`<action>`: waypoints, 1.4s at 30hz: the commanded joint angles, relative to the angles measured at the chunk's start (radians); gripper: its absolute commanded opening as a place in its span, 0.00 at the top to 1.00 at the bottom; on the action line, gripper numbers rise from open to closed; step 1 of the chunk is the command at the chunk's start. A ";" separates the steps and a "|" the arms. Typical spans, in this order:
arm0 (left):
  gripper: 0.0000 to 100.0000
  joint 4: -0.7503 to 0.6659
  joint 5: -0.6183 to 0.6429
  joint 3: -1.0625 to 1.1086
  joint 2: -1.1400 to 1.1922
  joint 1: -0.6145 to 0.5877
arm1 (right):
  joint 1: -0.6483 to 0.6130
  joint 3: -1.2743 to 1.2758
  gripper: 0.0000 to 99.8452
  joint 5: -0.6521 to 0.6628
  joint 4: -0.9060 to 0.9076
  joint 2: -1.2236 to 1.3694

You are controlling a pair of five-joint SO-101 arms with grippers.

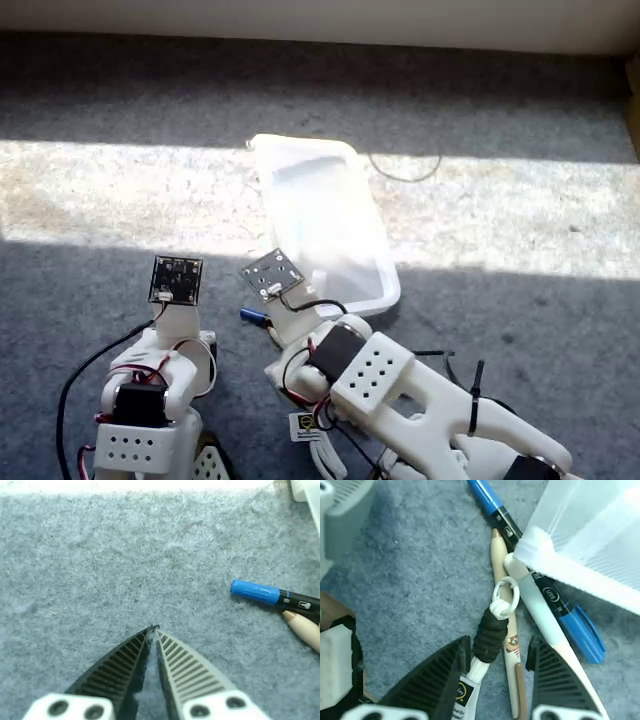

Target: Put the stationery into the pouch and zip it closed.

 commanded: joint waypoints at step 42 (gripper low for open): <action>0.99 0.006 0.008 0.022 -0.010 0.015 | -0.001 0.163 0.96 0.114 -0.119 -0.012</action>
